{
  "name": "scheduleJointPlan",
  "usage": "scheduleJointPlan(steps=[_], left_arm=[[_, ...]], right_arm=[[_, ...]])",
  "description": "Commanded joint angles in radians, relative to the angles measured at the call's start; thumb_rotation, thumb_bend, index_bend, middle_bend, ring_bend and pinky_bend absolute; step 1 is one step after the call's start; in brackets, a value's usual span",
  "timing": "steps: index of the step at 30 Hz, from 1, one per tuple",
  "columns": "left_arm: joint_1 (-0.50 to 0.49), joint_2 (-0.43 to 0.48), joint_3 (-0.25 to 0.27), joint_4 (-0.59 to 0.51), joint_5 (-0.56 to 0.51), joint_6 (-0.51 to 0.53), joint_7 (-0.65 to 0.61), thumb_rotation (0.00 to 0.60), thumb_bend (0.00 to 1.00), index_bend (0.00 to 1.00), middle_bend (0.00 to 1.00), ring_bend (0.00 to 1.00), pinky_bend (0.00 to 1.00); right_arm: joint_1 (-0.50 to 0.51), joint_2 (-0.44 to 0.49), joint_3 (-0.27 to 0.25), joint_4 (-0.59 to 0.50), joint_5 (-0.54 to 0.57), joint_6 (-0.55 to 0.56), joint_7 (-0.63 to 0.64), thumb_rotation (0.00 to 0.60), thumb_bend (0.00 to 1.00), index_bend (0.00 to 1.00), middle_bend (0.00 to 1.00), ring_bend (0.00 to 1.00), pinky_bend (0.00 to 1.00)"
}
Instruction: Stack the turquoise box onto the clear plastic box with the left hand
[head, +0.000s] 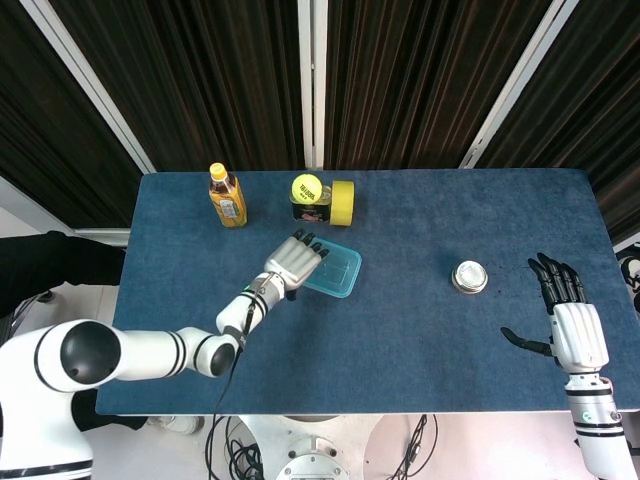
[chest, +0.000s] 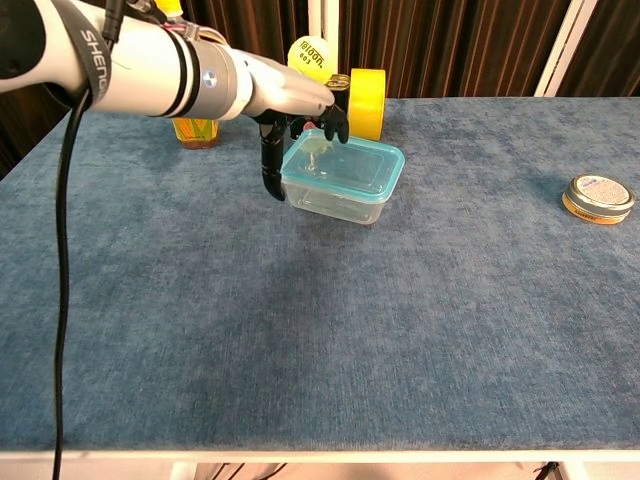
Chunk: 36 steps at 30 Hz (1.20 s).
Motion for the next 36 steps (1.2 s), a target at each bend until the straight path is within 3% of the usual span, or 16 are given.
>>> scheduleJointPlan(steps=[1,16,27,36], left_arm=[[0.004,-0.014,-0.005,0.024,-0.025,-0.019,0.013,0.600,0.00,0.16,0.14,0.04,0.08],[0.016,-0.024,-0.027,0.029,-0.045,-0.029,0.056,0.600,0.00,0.16,0.14,0.04,0.08],[0.122,0.080,-0.029,-0.170,0.123,0.128,0.034,0.600,0.00,0.16,0.15,0.04,0.08],[0.177,0.083,0.002,-0.240,0.170,0.152,0.074,0.600,0.00,0.16,0.15,0.04,0.08]], right_arm=[[0.001,-0.001,0.000,0.001,0.000,-0.002,0.001,0.600,0.03,0.00,0.00,0.00,0.00],[-0.002,0.001,0.001,-0.002,0.002,0.003,-0.002,0.600,0.03,0.00,0.00,0.00,0.00],[0.001,-0.001,0.000,-0.007,-0.011,0.005,-0.004,0.600,0.03,0.00,0.00,0.00,0.00],[-0.001,-0.003,-0.004,-0.013,-0.018,0.012,-0.012,0.600,0.03,0.00,0.00,0.00,0.00]])
